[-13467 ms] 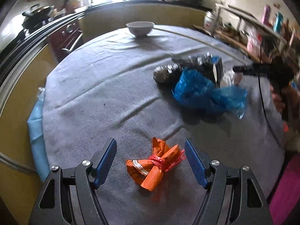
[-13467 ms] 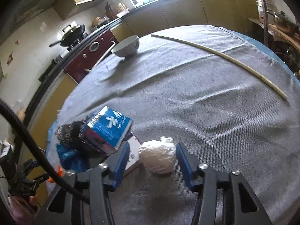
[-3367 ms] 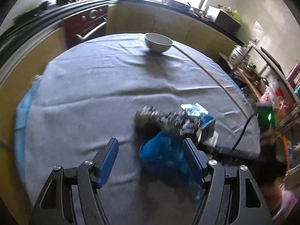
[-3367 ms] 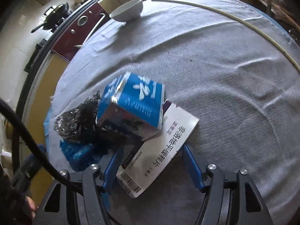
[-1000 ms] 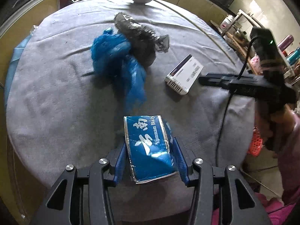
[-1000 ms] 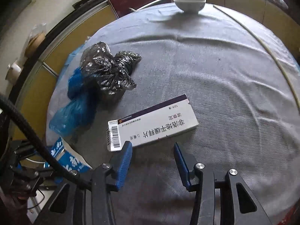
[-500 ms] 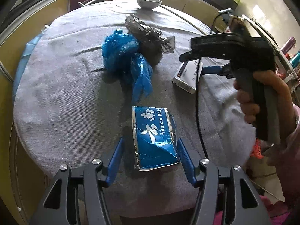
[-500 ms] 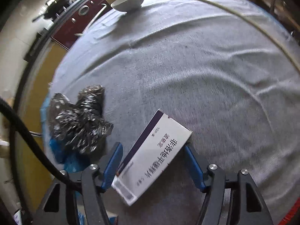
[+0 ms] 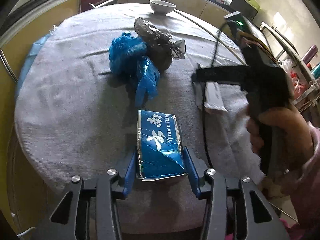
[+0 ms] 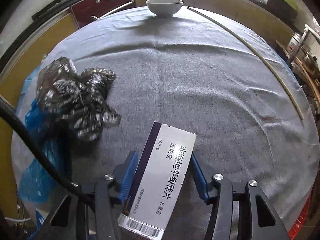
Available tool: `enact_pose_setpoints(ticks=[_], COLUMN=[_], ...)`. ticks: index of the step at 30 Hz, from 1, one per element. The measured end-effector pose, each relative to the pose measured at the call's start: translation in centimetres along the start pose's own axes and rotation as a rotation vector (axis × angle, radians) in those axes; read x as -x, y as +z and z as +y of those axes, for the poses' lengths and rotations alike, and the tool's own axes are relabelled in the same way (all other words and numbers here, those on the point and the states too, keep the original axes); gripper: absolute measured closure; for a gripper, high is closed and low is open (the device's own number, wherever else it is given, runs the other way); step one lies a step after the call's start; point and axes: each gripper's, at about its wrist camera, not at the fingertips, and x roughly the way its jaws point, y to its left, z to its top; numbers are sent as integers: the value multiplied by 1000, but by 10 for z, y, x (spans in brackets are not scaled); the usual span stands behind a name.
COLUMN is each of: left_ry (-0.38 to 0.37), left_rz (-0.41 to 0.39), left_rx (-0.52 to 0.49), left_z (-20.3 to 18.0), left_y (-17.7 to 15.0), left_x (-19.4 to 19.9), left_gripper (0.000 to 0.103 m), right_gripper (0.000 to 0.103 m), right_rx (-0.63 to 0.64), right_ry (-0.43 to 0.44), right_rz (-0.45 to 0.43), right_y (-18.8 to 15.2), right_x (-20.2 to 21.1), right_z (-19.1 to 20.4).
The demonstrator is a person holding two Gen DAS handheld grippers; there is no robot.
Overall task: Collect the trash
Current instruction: 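Grasp the white medicine box with the right gripper while the left holds the blue box, then carry the blue box and white medicine box toward the red basket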
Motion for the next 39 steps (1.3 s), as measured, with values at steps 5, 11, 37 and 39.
enact_pose_setpoints(ticks=[5, 11, 37, 39], left_ry=[23, 40, -24, -28], left_rz=[-9, -42, -222, -225], left_rx=[-7, -37, -247, -274], left_z=[-9, -36, -164, -175], left_y=[-5, -4, 7, 9], left_x=[2, 14, 43, 41], left_gripper=[56, 56, 56, 56], right_gripper=[49, 49, 49, 49], right_rx=[-20, -40, -211, -228], right_ry=[129, 217, 222, 218], right_rz=[-39, -135, -510, -528], right_y=[-25, -51, -157, -162], right_x=[15, 51, 172, 177], right_z=[-16, -43, -190, -201])
